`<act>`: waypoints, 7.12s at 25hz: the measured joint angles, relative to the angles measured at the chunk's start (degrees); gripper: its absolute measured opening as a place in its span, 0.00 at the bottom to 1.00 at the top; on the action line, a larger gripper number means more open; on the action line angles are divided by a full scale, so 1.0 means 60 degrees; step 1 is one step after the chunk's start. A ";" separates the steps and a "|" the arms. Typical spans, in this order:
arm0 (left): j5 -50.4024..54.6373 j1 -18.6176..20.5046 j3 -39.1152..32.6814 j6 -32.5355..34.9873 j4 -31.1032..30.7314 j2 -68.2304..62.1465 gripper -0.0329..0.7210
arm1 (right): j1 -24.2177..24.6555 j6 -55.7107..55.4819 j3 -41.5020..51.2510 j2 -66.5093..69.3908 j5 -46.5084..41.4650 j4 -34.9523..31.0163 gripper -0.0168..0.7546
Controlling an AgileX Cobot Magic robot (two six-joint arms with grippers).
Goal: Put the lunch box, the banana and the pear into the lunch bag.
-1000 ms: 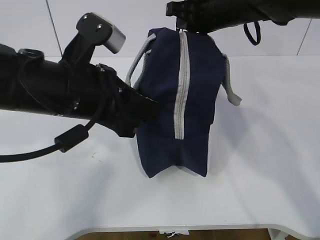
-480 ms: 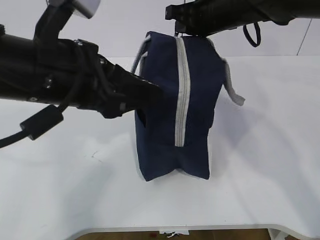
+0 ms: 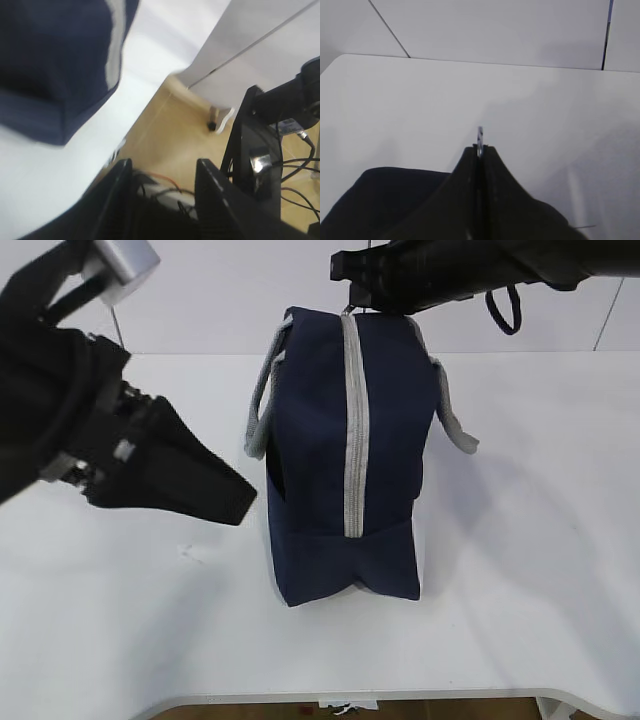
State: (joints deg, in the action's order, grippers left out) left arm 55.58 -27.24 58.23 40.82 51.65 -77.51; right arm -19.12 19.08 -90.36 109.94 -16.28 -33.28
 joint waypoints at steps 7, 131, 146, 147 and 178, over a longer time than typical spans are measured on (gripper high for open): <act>0.2210 0.0742 0.2407 -0.4389 -0.3124 -0.0236 0.47 | 0.0000 0.0000 0.0000 0.0000 -0.0082 0.0017 0.02; 0.2907 -0.0494 1.0010 -0.4372 -0.4131 -0.5420 0.04 | 0.1250 -0.0441 -0.1028 0.0804 -0.3079 -0.0290 0.02; 0.2821 -0.0514 1.0010 -0.4372 -0.4455 -0.5805 0.04 | 0.1250 -0.0450 -0.1044 0.0812 -0.3162 -0.0413 0.53; 0.2821 -0.0514 1.0010 -0.4372 -0.4571 -0.5849 0.04 | 0.1250 -0.0450 -0.1044 0.0769 -0.3162 -0.0413 0.54; 0.2627 -0.0514 1.0081 -0.5330 -0.6603 -0.6455 0.53 | 0.1250 -0.1550 -0.4930 0.0296 -0.9243 0.3085 0.56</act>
State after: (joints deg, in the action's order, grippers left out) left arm 71.34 -30.33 118.71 8.84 12.03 -116.24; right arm -11.62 9.78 -119.94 111.72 -71.74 -14.77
